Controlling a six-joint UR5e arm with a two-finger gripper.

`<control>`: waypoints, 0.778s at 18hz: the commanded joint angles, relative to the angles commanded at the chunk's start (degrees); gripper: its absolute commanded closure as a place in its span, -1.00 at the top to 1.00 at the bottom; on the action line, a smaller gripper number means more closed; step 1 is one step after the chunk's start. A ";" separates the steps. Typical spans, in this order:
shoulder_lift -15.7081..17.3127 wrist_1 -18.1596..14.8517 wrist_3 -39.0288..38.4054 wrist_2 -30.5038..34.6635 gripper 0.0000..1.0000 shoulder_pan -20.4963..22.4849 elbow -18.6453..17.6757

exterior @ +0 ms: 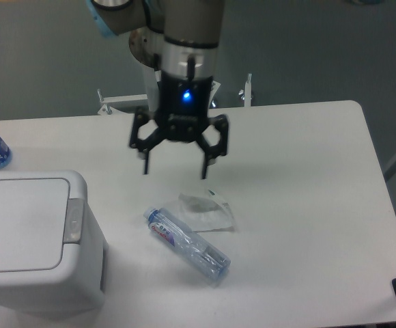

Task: Open the trash can
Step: 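Move the open gripper over to the white trash can's lid edge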

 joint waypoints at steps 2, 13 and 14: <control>-1.40 1.84 -4.39 -2.98 1.00 -0.52 0.70; -5.37 4.14 -6.34 -3.61 1.00 -4.31 2.11; -5.45 4.14 -6.34 -3.61 1.00 -4.39 2.11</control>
